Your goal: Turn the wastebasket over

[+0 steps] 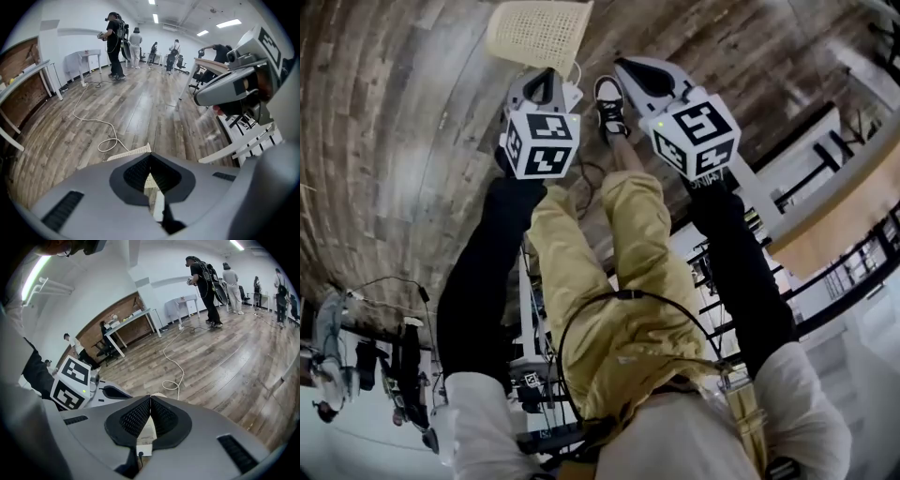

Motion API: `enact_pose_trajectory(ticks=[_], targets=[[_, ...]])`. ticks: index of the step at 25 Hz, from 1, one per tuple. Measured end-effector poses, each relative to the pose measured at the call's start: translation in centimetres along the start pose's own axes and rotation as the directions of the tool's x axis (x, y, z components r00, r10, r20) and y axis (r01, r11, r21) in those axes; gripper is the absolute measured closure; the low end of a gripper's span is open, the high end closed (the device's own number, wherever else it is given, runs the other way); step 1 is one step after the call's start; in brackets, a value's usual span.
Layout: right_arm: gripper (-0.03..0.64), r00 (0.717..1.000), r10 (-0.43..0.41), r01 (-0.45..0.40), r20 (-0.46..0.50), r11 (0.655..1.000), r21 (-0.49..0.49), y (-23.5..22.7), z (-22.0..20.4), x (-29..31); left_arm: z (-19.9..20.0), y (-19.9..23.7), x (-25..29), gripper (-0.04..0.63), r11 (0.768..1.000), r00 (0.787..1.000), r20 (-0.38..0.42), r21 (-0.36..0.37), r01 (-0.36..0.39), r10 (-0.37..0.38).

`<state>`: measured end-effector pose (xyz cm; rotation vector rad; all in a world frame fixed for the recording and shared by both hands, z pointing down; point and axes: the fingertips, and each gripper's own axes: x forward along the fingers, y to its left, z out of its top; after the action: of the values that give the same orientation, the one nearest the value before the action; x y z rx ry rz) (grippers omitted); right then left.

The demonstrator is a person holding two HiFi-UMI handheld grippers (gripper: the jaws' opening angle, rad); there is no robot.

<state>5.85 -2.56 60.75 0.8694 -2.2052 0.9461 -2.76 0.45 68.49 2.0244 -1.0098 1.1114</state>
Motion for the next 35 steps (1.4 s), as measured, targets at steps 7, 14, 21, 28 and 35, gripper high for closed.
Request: enact_pose_trajectory(ticks=[7,14,21,28,35], targets=[[0.595,0.998,-0.004,0.007,-0.057,0.999,0.038,-4.0,-4.7,4.2,-5.5,-1.0,13.5,0.526,0.998,0.991,-0.126,-0.042,-0.052,0.046],[0.595,0.997,0.002,0.004,-0.077,0.998,0.069,-4.8,-7.2,5.0,-10.3,-0.8,18.7,0.494,0.995,0.957,-0.282,-0.060,-0.083,0.063],[0.595,0.997,0.011,-0.005,-0.071,0.997,0.078,-4.2,-7.2,4.5,-10.5,-1.3,19.0,0.594,0.998,0.948,-0.311,0.014,-0.061,0.063],[0.595,0.998,0.019,-0.014,-0.065,0.997,0.080,-3.7,-7.7,4.7,-9.4,-2.0,18.4,0.511,0.997,0.970,-0.238,-0.049,-0.060,0.047],[0.595,0.997,0.017,-0.011,-0.071,0.996,0.087,-3.9,-8.4,4.2,-11.7,-1.7,20.7,0.497,0.998,0.929,-0.368,-0.042,-0.054,0.035]])
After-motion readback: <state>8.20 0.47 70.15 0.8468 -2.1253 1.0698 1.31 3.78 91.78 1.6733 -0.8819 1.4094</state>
